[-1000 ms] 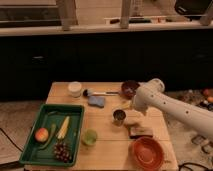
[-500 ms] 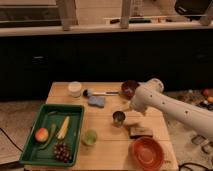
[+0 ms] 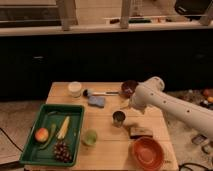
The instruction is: Stack cups on top of each other
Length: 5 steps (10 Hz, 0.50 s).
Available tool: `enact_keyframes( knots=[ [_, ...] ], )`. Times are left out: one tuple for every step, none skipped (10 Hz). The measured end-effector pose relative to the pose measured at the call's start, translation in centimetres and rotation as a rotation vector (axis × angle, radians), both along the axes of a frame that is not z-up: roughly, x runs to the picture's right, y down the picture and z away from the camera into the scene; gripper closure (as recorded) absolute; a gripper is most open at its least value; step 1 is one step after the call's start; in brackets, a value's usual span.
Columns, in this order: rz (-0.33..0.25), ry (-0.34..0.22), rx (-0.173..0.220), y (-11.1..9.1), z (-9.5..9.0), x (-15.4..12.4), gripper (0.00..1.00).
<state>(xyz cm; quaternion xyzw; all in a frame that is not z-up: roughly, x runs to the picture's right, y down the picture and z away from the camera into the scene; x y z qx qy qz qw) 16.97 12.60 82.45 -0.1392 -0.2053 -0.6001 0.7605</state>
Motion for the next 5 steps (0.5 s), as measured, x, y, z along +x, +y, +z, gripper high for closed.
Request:
enact_keyframes(
  knots=[
    [-0.004,-0.006,-0.001,0.0,-0.3,-0.1,0.20],
    [-0.014,-0.013,-0.008,0.0,-0.6,-0.5,0.20],
    [-0.030,-0.020,-0.018,0.2,-0.9,-0.9,0.20],
    [-0.042,-0.025,-0.026,0.4,-1.1,-1.3,0.20],
    [-0.060,-0.033,-0.038,0.7,-1.5,-1.9,0.20]
  ],
)
